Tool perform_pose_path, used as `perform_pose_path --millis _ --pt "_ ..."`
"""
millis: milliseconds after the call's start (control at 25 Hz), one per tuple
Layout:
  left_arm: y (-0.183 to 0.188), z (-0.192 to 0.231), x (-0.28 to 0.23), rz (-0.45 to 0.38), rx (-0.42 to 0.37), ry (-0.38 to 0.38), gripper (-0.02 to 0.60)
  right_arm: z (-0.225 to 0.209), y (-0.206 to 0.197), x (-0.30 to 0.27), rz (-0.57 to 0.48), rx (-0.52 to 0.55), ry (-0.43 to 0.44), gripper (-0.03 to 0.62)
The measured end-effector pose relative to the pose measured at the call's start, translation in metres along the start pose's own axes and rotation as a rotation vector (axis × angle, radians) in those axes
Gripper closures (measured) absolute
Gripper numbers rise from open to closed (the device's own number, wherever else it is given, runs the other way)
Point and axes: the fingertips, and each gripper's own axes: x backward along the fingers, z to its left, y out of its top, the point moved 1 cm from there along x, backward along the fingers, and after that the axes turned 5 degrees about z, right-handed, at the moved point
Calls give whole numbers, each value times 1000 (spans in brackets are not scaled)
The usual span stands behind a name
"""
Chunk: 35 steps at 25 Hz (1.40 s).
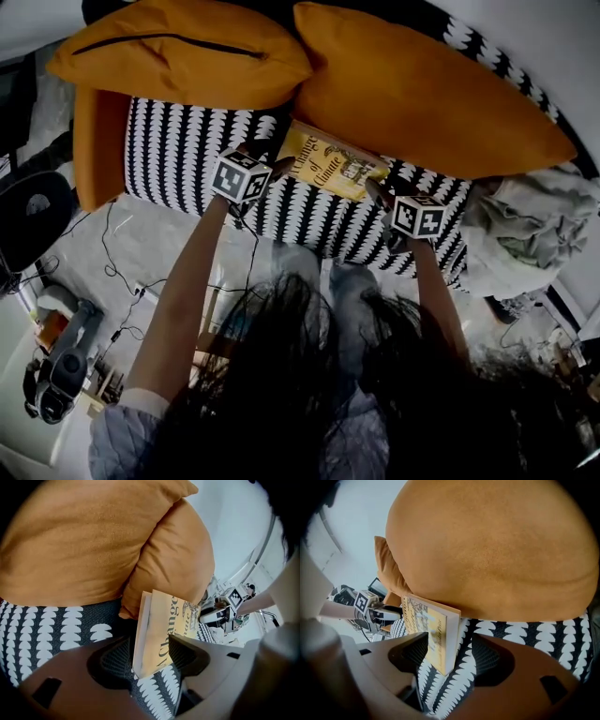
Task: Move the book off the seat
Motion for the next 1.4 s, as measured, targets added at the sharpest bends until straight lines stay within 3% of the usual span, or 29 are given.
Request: perform_pose_path --millis 280,480,680,840,1080,1400 --pt "17 -5 -41 8 -61 -37 331 -23 3 -16 20 56 52 316" --pt "12 -14 -23 1 -23 -71 327 -14 -4 -10 7 22 113 316" --pt "19 -25 -39 15 -49 -117 327 -26 -3 -4 -17 41 113 316" --pt "29 -26 -41 17 -22 -96 328 -30 -6 -8 -22 -54 155 339" --pt "30 0 -106 32 -27 -180 333 -69 -5 -31 5 -104 60 353" --pt "-22 16 -77 47 52 -184 348 -21 -28 -39 91 -94 17 359"
